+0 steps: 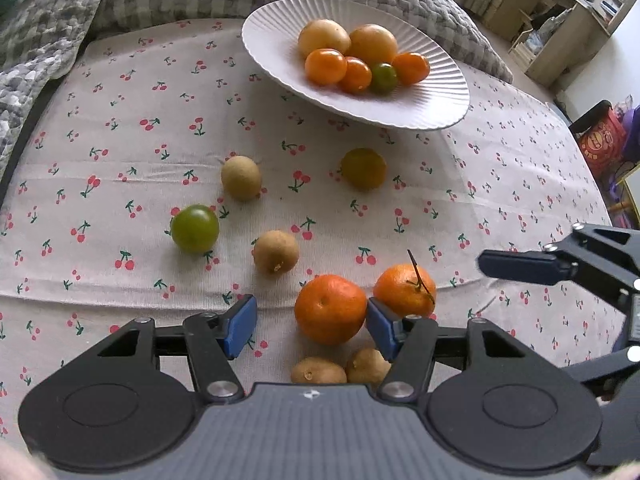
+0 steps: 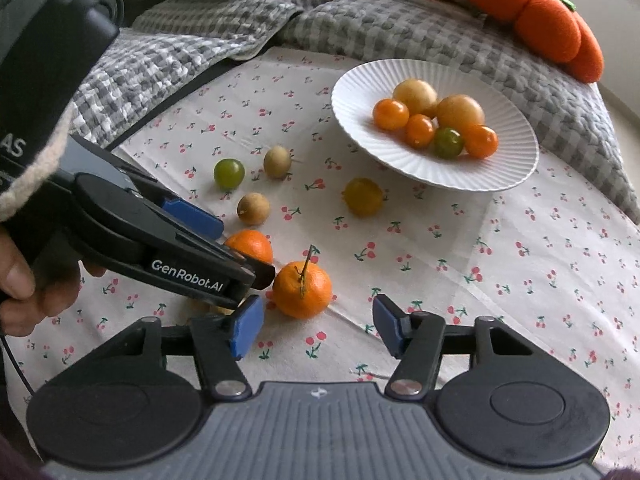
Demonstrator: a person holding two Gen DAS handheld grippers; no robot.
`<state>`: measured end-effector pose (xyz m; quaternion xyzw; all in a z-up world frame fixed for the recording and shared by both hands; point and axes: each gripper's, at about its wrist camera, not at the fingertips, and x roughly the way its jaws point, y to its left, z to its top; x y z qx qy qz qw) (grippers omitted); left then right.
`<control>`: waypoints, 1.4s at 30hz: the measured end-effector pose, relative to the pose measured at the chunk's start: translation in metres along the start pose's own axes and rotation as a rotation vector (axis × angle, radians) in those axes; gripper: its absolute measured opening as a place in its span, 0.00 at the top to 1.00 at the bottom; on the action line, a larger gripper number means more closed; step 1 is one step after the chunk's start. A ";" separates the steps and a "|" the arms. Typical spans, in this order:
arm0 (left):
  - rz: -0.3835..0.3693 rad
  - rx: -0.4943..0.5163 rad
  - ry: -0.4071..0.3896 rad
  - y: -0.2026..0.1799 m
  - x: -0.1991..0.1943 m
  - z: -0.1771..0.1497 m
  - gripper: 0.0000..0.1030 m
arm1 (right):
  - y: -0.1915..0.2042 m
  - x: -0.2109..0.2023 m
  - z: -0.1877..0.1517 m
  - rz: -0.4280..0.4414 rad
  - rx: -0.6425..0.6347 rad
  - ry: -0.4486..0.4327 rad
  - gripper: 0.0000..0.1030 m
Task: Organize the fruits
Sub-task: 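Grasp a large orange with the left tool while the right tool grasps a stemmed orange, then carry both oranges to the white plate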
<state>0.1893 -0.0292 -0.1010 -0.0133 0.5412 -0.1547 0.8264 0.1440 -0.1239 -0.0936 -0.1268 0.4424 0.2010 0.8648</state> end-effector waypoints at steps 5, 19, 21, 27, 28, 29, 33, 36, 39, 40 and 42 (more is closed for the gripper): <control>-0.017 0.002 -0.003 0.000 0.000 0.001 0.73 | 0.004 0.014 0.000 0.019 -0.008 0.022 0.53; -0.020 0.005 -0.008 -0.001 0.000 0.000 0.77 | 0.005 0.026 0.004 0.029 0.004 0.040 0.67; -0.021 0.008 -0.008 -0.002 -0.001 0.000 0.77 | 0.005 0.026 0.004 0.021 0.003 0.043 0.68; -0.031 0.005 -0.018 -0.002 -0.006 0.001 0.77 | 0.005 0.021 0.005 0.015 0.001 0.029 0.68; -0.033 0.004 -0.019 -0.002 -0.007 0.001 0.77 | 0.005 0.020 0.006 0.016 0.000 0.026 0.68; -0.035 0.003 -0.021 -0.002 -0.009 0.001 0.77 | 0.004 0.018 0.006 0.017 0.004 0.024 0.68; -0.040 0.017 -0.034 -0.004 -0.015 0.001 0.77 | -0.001 0.015 0.007 0.024 0.032 0.021 0.68; -0.038 0.019 -0.032 -0.005 -0.016 0.001 0.77 | -0.005 0.015 0.006 0.018 0.055 0.034 0.68; -0.037 0.016 -0.039 -0.004 -0.019 0.002 0.77 | -0.010 0.010 0.007 0.019 0.071 0.026 0.69; -0.042 0.012 -0.041 -0.003 -0.021 0.002 0.77 | -0.011 0.008 0.008 0.017 0.078 0.022 0.69; -0.055 0.000 -0.051 -0.002 -0.025 0.004 0.77 | -0.014 0.004 0.009 0.017 0.089 0.013 0.69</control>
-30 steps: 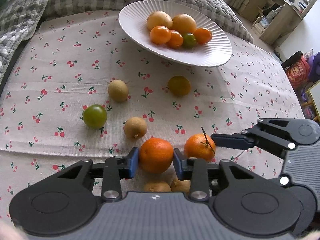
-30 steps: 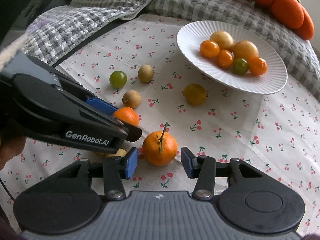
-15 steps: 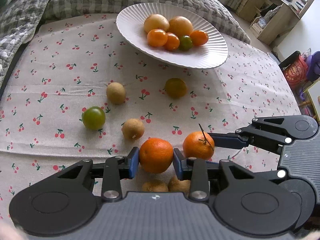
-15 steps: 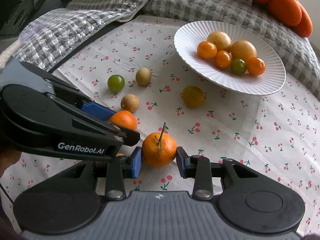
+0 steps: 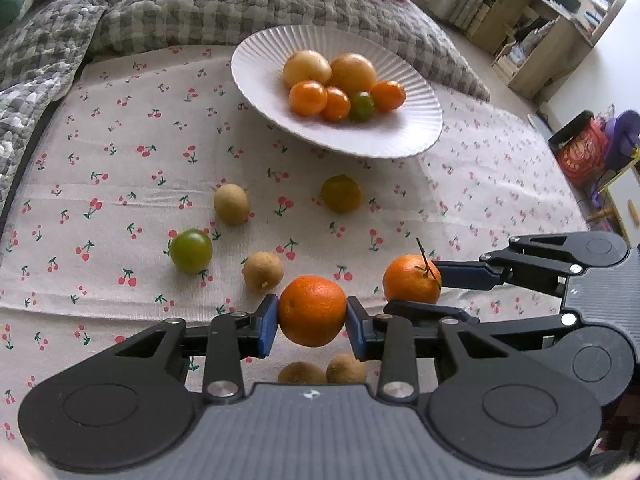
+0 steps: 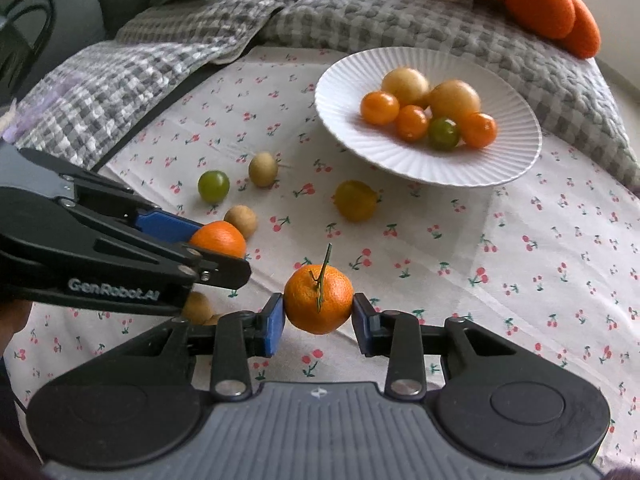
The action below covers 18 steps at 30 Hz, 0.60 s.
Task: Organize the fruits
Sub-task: 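Carry both oranges to the white plate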
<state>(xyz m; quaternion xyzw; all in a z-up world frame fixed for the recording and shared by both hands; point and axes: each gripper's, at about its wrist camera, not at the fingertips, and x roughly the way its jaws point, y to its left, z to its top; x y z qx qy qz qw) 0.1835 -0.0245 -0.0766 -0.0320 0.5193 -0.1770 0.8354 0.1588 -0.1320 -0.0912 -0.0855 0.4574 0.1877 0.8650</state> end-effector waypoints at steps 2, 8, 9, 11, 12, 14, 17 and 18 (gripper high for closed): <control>-0.007 -0.002 -0.015 0.000 -0.005 0.002 0.77 | -0.003 -0.005 0.002 0.001 0.013 -0.013 0.69; -0.019 -0.013 -0.055 0.000 -0.016 0.008 0.77 | -0.014 -0.025 0.011 0.021 0.065 -0.075 0.69; -0.018 -0.013 -0.064 0.000 -0.018 0.009 0.77 | -0.015 -0.029 0.012 0.026 0.072 -0.087 0.69; -0.015 -0.010 -0.078 0.000 -0.021 0.012 0.77 | -0.019 -0.036 0.015 0.033 0.089 -0.111 0.69; -0.018 -0.013 -0.084 0.000 -0.023 0.013 0.77 | -0.020 -0.039 0.016 0.035 0.096 -0.120 0.69; -0.026 -0.018 -0.099 0.000 -0.028 0.016 0.77 | -0.024 -0.044 0.019 0.039 0.112 -0.139 0.69; -0.031 -0.010 -0.132 -0.001 -0.037 0.021 0.77 | -0.031 -0.052 0.021 0.042 0.133 -0.164 0.69; -0.032 -0.007 -0.144 -0.001 -0.040 0.024 0.77 | -0.034 -0.054 0.022 0.042 0.141 -0.174 0.68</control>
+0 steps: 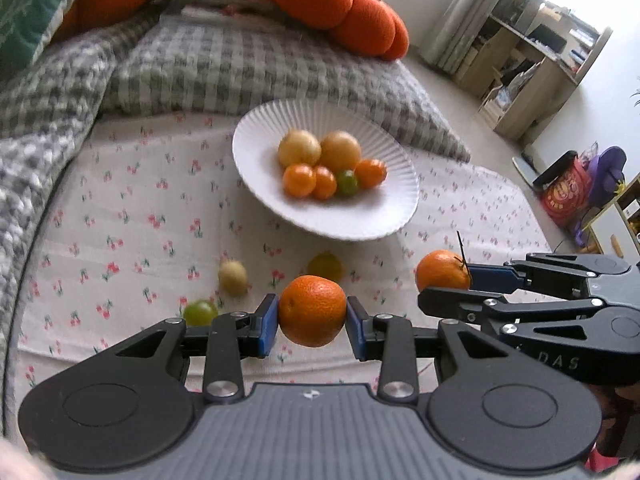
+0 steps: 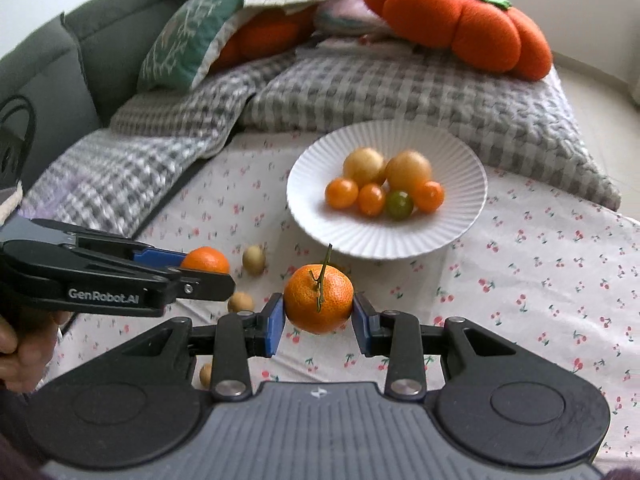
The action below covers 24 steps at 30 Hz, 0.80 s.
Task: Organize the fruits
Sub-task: 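Carry both oranges to the white plate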
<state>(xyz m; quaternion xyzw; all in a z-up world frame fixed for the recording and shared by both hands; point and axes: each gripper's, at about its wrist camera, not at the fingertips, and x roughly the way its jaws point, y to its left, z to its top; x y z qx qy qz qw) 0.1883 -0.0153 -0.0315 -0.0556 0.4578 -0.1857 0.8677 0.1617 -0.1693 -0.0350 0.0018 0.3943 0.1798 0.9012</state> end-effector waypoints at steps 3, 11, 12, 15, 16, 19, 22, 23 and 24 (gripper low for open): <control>0.001 0.004 -0.026 0.002 -0.003 0.008 0.77 | -0.008 -0.004 0.005 -0.010 0.024 -0.026 0.68; 0.016 0.020 -0.046 -0.002 0.019 0.032 0.77 | -0.029 0.013 0.018 -0.070 0.043 -0.048 0.68; 0.014 0.022 -0.048 -0.003 0.024 0.036 0.77 | -0.032 0.016 0.019 -0.078 0.043 -0.047 0.68; 0.006 0.023 -0.053 -0.008 0.039 0.046 0.77 | -0.036 0.026 0.023 -0.104 0.022 -0.047 0.69; 0.002 0.022 -0.052 -0.009 0.045 0.049 0.77 | -0.038 0.030 0.024 -0.112 0.013 -0.048 0.69; -0.005 0.022 -0.040 -0.013 0.064 0.056 0.77 | -0.042 0.041 0.027 -0.120 -0.007 -0.050 0.69; -0.001 0.029 -0.028 -0.016 0.081 0.060 0.77 | -0.046 0.053 0.029 -0.126 -0.026 -0.049 0.69; 0.002 0.034 -0.024 -0.017 0.084 0.061 0.77 | -0.046 0.056 0.029 -0.129 -0.034 -0.049 0.69; 0.005 0.040 -0.021 -0.017 0.087 0.062 0.77 | -0.047 0.059 0.029 -0.129 -0.039 -0.047 0.69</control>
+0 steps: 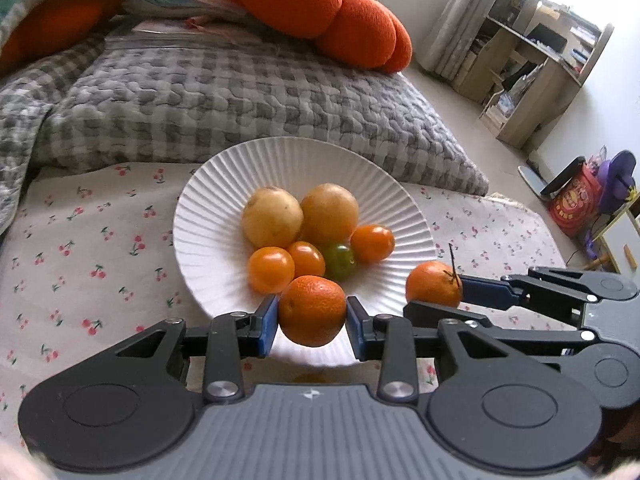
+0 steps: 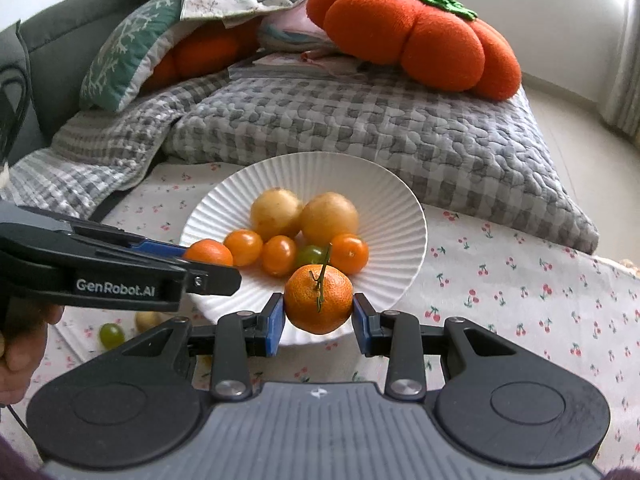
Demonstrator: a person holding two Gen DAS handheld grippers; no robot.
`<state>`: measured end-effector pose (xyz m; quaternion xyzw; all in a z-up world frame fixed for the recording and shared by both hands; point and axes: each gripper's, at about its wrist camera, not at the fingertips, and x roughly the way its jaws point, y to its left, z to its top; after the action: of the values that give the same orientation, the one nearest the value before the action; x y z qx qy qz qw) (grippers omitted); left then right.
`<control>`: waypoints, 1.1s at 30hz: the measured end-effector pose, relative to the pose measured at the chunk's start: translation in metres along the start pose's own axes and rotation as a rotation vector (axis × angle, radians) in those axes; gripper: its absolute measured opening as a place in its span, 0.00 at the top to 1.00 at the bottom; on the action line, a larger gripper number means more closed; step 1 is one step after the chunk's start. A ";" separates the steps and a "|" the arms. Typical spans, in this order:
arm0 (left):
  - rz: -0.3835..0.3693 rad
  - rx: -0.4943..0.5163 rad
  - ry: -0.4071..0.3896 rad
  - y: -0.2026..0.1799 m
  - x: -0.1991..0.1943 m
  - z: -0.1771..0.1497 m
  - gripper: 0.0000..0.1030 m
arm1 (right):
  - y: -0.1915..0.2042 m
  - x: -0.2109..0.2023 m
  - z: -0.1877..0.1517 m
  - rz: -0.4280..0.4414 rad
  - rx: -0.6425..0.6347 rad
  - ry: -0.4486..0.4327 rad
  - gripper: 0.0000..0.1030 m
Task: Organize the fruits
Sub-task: 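Carry both oranges to the white plate, then open both tools over the plate and withdraw toward the cloth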
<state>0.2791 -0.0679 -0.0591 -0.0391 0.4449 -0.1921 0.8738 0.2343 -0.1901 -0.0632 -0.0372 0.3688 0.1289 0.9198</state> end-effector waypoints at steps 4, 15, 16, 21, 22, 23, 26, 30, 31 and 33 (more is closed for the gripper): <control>0.004 0.007 -0.007 0.002 0.006 0.006 0.77 | 0.001 0.010 0.001 -0.005 -0.032 0.001 0.69; 0.015 0.036 -0.001 0.000 0.017 0.007 0.77 | 0.007 0.022 0.002 -0.006 -0.064 0.008 0.69; 0.014 0.039 -0.002 -0.001 0.017 0.007 0.77 | 0.007 0.023 0.002 -0.005 -0.064 0.008 0.69; 0.019 0.057 0.007 -0.003 0.022 0.007 0.77 | 0.010 0.027 0.003 -0.005 -0.066 0.009 0.69; 0.020 0.061 0.007 -0.003 0.022 0.007 0.77 | 0.010 0.028 0.003 -0.005 -0.067 0.011 0.69; 0.021 0.065 0.006 -0.003 0.022 0.007 0.77 | 0.011 0.028 0.003 -0.005 -0.068 0.012 0.69; 0.020 0.065 0.007 -0.002 0.023 0.007 0.77 | 0.012 0.030 0.002 -0.006 -0.070 0.011 0.68; 0.020 0.066 0.009 -0.003 0.024 0.007 0.76 | 0.012 0.029 0.002 0.000 -0.055 0.010 0.68; 0.020 0.067 0.009 -0.002 0.023 0.007 0.76 | 0.012 0.030 0.002 0.002 -0.052 0.011 0.68; 0.015 0.063 0.009 -0.002 0.023 0.008 0.76 | 0.011 0.029 0.002 0.006 -0.050 0.011 0.68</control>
<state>0.2969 -0.0790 -0.0720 -0.0072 0.4428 -0.1997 0.8740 0.2529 -0.1728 -0.0818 -0.0598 0.3705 0.1405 0.9162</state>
